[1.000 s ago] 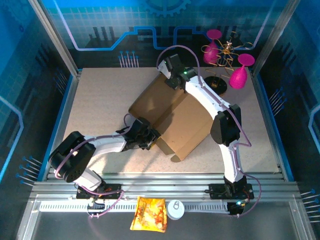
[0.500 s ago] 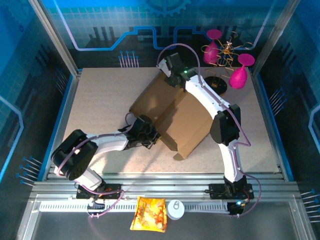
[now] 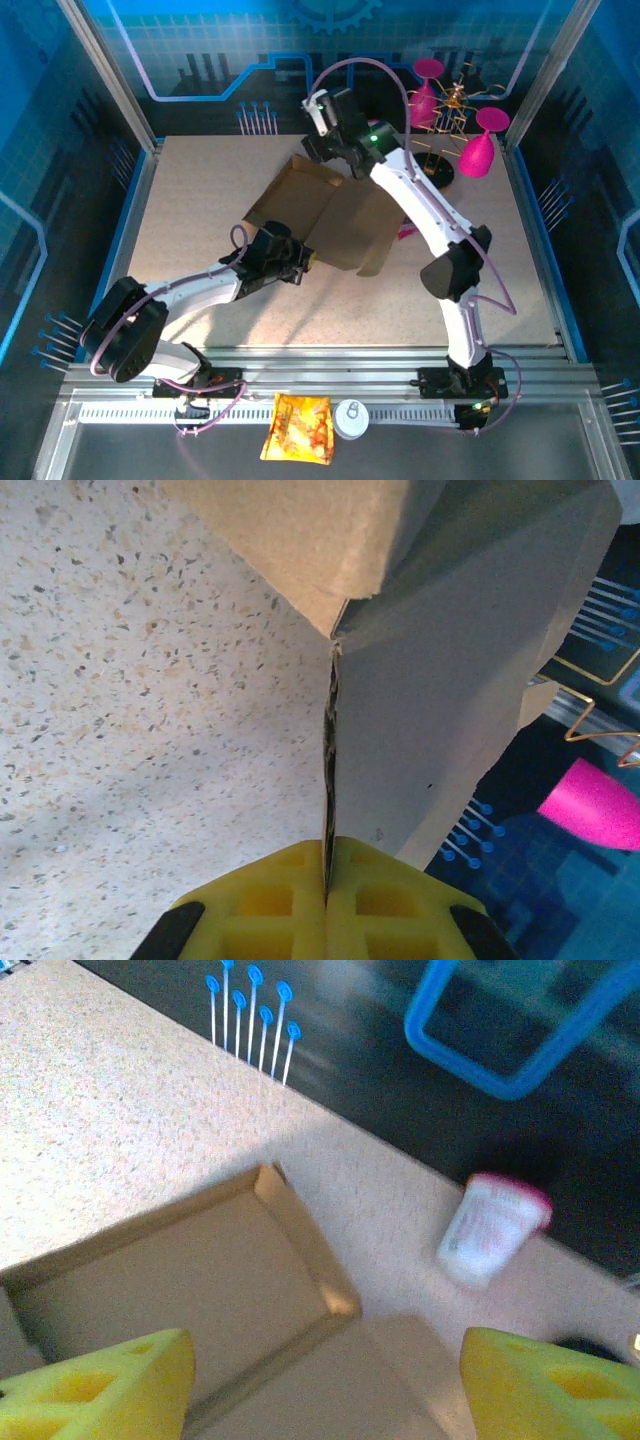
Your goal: Fold the paper box
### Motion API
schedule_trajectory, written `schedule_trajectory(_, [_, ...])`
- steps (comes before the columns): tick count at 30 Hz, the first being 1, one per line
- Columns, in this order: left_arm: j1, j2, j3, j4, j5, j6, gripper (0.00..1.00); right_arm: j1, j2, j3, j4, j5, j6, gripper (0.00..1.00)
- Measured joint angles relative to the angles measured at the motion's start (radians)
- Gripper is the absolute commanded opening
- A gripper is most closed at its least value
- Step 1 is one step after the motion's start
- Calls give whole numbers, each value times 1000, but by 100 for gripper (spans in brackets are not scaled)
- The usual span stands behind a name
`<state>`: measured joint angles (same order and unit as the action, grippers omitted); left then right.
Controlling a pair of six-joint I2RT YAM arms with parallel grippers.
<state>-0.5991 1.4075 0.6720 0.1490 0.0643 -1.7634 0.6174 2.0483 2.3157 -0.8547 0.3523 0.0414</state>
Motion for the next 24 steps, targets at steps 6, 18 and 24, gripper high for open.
schedule_trajectory(6, [2,-21,-42,18,1,-52,0,-215,-369,-573,80,-135,330,68])
schedule_trajectory(18, [5,-47,-61,22,4,-106,0,-426,-576,-1238,312,-454,655,69])
schedule_trajectory(24, [8,-47,-61,20,4,-106,0,-428,-557,-1348,480,-606,714,60])
